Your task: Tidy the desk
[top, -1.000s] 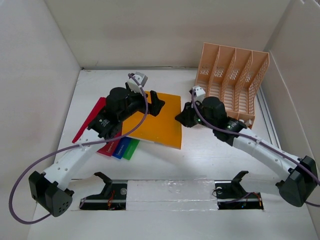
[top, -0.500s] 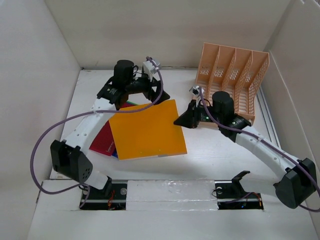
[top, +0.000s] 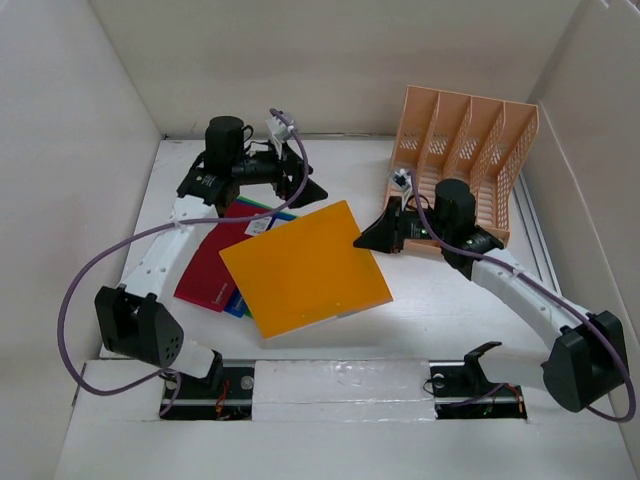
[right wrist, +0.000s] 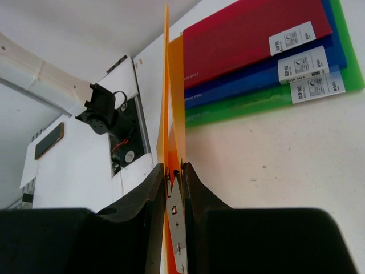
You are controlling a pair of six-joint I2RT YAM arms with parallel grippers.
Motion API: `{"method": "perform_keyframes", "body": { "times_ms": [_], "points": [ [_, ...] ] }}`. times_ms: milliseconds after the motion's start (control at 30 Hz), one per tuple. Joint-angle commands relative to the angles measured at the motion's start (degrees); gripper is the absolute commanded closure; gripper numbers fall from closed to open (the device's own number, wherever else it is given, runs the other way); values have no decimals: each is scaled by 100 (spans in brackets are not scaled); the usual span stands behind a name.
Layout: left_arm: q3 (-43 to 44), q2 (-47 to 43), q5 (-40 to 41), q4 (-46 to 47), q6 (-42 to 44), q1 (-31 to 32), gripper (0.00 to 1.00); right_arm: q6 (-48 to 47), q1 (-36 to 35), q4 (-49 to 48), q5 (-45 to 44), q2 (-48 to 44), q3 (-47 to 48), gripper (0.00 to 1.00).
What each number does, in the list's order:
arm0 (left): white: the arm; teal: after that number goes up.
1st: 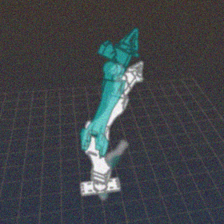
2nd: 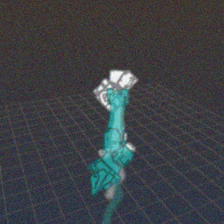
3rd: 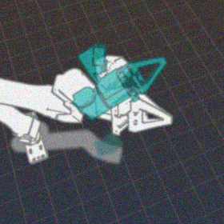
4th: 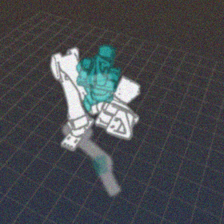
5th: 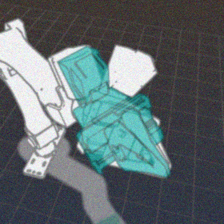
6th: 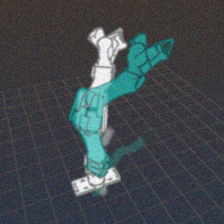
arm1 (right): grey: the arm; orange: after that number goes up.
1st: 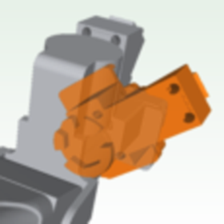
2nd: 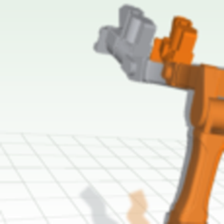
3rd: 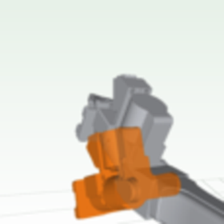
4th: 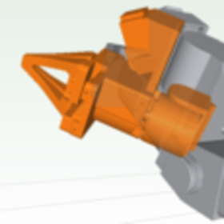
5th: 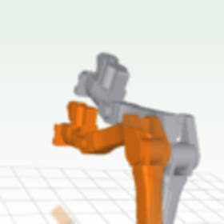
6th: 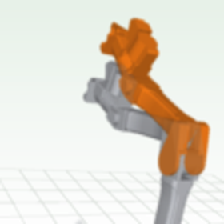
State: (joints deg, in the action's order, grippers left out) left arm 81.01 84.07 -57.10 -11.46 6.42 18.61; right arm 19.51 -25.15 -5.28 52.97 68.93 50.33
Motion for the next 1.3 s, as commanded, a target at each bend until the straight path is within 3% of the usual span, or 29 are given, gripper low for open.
{"method": "perform_keyframes", "body": {
  "times_ms": [0, 67, 167, 233, 400, 567, 867, 1067, 1267],
  "points": [
    [-16, -453, -13, 636, -430, -32, 8, 115, 19, -729, 363, 24, -23, 100],
    [-33, -550, 261, 891, -606, -33, 8, 115, 19, -738, 328, 24, -49, 100],
    [-33, -620, -125, 1050, -756, -86, 8, 115, 19, -755, 284, 86, 3, 100],
    [81, -559, -555, 726, -677, -86, 9, 123, 19, -755, 328, 182, 56, 100],
    [47, -418, -135, 355, -193, -86, 7, 115, 71, -738, 407, 183, 249, 100],
    [134, 47, -732, -39, 79, -86, 5, 80, 123, -720, 424, 165, 416, 100],
    [178, 461, -794, -567, 430, 256, 4, 62, 246, -685, 574, 244, 723, 100],
    [116, 505, -1215, -576, 466, 257, 9, 79, 309, -711, 627, 516, 1040, 100],
    [-77, 522, -1743, -348, 264, 257, 21, 440, 589, -1133, 802, 841, 1374, 100]
  ]
}}
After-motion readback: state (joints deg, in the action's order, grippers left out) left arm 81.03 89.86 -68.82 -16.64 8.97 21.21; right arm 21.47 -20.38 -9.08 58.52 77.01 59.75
